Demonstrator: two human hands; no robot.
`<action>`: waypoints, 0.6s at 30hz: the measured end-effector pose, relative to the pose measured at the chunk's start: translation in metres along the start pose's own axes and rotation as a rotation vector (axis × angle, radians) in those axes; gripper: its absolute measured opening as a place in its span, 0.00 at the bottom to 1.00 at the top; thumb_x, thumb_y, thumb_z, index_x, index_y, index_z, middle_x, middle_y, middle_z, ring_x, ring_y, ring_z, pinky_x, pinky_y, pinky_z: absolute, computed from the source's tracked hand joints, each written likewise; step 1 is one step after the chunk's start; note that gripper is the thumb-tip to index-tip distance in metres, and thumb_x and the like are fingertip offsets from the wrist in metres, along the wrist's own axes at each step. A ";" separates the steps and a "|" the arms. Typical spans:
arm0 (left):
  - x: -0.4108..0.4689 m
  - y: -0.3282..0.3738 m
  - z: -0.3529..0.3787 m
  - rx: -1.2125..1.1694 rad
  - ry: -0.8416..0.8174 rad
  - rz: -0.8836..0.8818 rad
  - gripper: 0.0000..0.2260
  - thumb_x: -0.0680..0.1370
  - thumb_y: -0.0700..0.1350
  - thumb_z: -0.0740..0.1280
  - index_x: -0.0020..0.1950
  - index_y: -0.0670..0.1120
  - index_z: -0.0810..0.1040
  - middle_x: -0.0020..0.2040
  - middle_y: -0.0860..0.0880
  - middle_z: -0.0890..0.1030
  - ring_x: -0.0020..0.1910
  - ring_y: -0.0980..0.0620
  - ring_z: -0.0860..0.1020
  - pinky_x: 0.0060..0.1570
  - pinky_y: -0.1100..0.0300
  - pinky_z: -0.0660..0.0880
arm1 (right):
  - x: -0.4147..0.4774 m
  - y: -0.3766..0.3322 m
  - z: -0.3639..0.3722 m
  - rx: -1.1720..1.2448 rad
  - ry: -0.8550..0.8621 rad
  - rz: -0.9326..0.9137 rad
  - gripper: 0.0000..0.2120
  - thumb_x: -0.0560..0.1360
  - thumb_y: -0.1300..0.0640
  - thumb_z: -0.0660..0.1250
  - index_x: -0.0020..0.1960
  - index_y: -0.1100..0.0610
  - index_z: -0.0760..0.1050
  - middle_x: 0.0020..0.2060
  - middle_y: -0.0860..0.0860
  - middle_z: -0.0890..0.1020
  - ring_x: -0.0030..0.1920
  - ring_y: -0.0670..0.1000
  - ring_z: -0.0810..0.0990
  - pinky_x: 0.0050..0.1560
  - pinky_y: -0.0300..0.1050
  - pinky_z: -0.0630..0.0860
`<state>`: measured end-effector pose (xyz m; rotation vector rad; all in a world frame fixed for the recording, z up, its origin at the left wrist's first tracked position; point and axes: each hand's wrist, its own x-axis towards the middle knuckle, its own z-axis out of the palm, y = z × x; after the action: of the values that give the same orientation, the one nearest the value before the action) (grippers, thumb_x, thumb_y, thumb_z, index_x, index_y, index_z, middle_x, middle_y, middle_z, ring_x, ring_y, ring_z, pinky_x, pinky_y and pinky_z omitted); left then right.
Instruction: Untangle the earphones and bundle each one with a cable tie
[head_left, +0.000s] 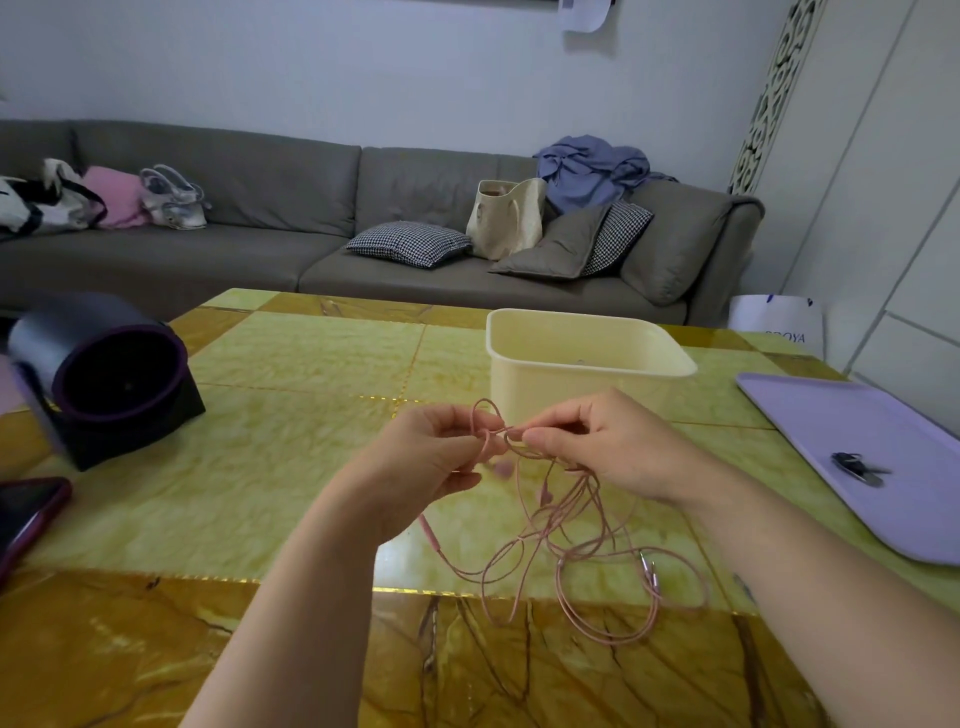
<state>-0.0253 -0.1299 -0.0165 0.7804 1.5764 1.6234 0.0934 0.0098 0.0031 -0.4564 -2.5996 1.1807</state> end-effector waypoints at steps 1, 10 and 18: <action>-0.001 0.001 -0.002 -0.014 -0.016 -0.012 0.08 0.76 0.31 0.63 0.46 0.41 0.79 0.36 0.48 0.79 0.31 0.55 0.74 0.32 0.66 0.74 | 0.000 0.000 -0.003 0.072 -0.012 0.030 0.06 0.76 0.58 0.68 0.51 0.53 0.82 0.28 0.39 0.80 0.28 0.35 0.74 0.32 0.26 0.68; 0.004 0.012 -0.026 -0.481 0.232 0.041 0.14 0.78 0.33 0.53 0.38 0.45 0.71 0.31 0.52 0.70 0.20 0.59 0.61 0.24 0.69 0.63 | 0.005 -0.007 -0.006 0.096 -0.060 -0.004 0.04 0.78 0.54 0.63 0.49 0.54 0.72 0.38 0.50 0.84 0.29 0.46 0.75 0.31 0.33 0.70; 0.003 0.009 -0.043 -0.950 0.398 0.134 0.14 0.78 0.36 0.53 0.35 0.47 0.69 0.34 0.51 0.69 0.31 0.54 0.72 0.50 0.51 0.77 | 0.003 0.007 -0.005 -0.090 -0.170 0.084 0.12 0.68 0.57 0.76 0.49 0.50 0.77 0.41 0.46 0.83 0.40 0.42 0.78 0.45 0.31 0.73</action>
<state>-0.0633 -0.1507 -0.0107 0.0453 0.7858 2.4117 0.0940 0.0191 0.0013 -0.5089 -2.8134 1.1792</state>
